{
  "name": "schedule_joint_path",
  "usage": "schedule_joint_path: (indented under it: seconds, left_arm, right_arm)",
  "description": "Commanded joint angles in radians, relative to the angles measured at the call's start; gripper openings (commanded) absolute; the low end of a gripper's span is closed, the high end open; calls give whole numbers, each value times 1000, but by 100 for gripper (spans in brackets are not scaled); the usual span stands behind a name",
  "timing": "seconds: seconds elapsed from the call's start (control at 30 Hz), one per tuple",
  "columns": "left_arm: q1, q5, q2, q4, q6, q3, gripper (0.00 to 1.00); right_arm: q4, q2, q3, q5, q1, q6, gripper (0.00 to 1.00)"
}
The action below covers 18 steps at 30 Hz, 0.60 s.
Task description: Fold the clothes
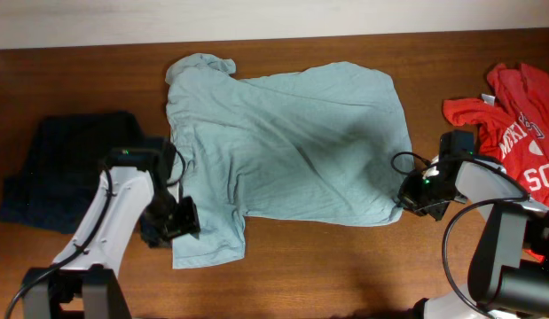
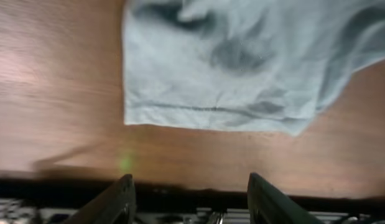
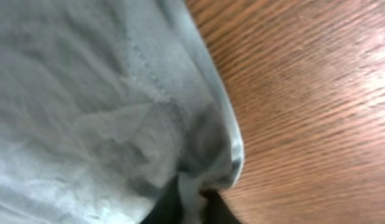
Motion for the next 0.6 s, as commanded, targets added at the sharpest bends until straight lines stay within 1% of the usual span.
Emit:
schedule_joint_path:
  seconds: [0.0,0.13,0.27,0.3,0.37,0.47,0.53,0.57]
  left_arm:
    - [-1,59,-25,35,-58,-89,58]
    - [-1,60,-25,60,-67,-137,58]
    - [-1,60,-25,111,-100,-184,58]
    - [-1,59,-25,121,-113,-200,58]
    - [-1,59,-25,136,-145,-231,61]
    - [1,59,-25,188,-170,-277,61]
    - [4,27,-25,231,-211,-290,62]
    - [6,19,-25,242,-211,-290,62]
  right_arm:
    - [11,30,-30,-14,4,-15,4]
    - [-2,-1,-29,-12,4,-24,4]
    - [-12,-38,-29,-12,4,-25,4]
    - [-15,-45,-29,-12,4,-26,4]
    - [-16,-52,-29,-13,4,-43,4]
    - [-22,-55,-29,-13,4,-51,4]
    - [-29,-55,-29,-13,4,-51,4]
    - [-29,-55,-29,-13,4,-51,4]
